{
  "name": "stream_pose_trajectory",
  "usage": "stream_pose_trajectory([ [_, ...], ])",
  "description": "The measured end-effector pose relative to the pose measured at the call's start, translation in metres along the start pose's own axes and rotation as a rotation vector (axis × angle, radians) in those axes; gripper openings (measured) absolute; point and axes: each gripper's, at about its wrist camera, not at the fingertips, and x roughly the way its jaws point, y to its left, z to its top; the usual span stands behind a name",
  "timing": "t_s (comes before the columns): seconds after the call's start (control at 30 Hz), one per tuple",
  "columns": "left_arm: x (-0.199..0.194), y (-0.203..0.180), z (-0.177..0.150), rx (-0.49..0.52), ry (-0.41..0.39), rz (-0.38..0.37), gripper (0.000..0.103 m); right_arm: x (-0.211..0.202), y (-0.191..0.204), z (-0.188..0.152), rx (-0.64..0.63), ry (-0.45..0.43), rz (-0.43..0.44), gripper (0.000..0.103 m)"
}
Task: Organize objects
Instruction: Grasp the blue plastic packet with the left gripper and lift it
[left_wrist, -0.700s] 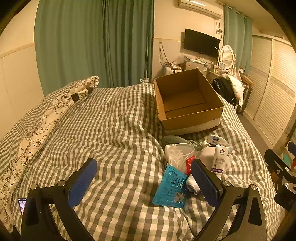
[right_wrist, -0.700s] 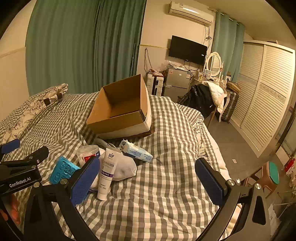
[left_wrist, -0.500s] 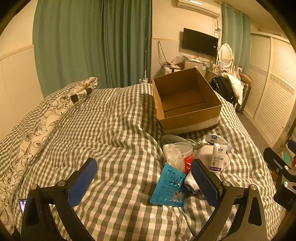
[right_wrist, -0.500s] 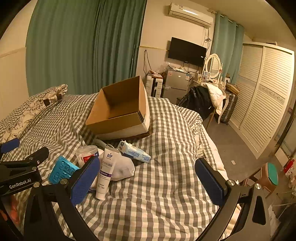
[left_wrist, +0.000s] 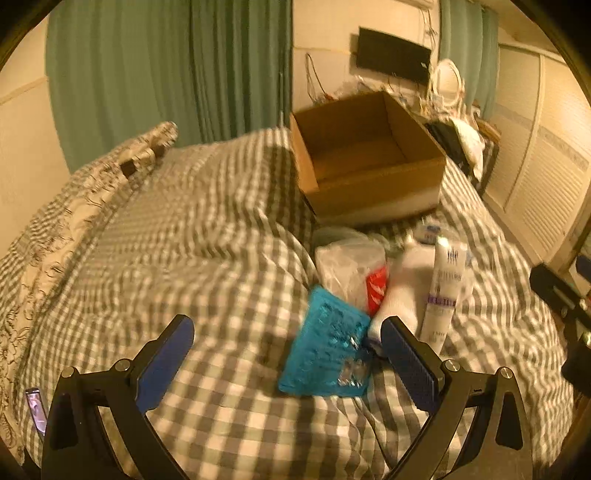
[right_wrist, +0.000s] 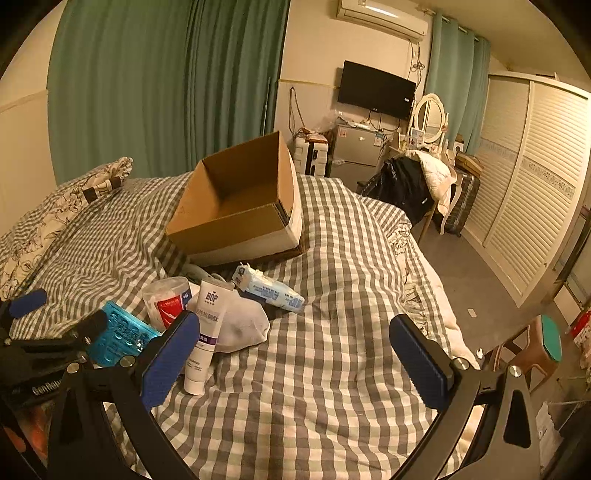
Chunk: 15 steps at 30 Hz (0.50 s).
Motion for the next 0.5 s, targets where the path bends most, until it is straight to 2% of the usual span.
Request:
stream_pose_trajectory([
  [0.23,0.034,-0.012,-0.011,0.029,0.119,-0.066,0.095,0.018,-0.002,-0.006,0.008,0.039,0.01,0.103],
  [0.3,0.047,-0.009,-0.013,0.011,0.162,-0.09,0.088,0.022,-0.001,-0.008,0.007,0.045,0.013,0.103],
  [0.37,0.051,-0.009,-0.013,0.005,0.172,-0.097,0.084,0.026,0.0,-0.009,0.005,0.054,0.016,0.103],
  [0.43,0.047,-0.01,-0.013,0.013,0.164,-0.116,0.071,0.029,0.002,-0.01,0.002,0.063,0.02,0.103],
  [0.47,0.046,-0.011,-0.013,0.02,0.163,-0.124,0.058,0.029,0.003,-0.01,0.0,0.065,0.021,0.103],
  [0.5,0.044,-0.012,-0.013,0.025,0.168,-0.144,0.052,0.029,0.004,-0.01,-0.003,0.066,0.021,0.103],
])
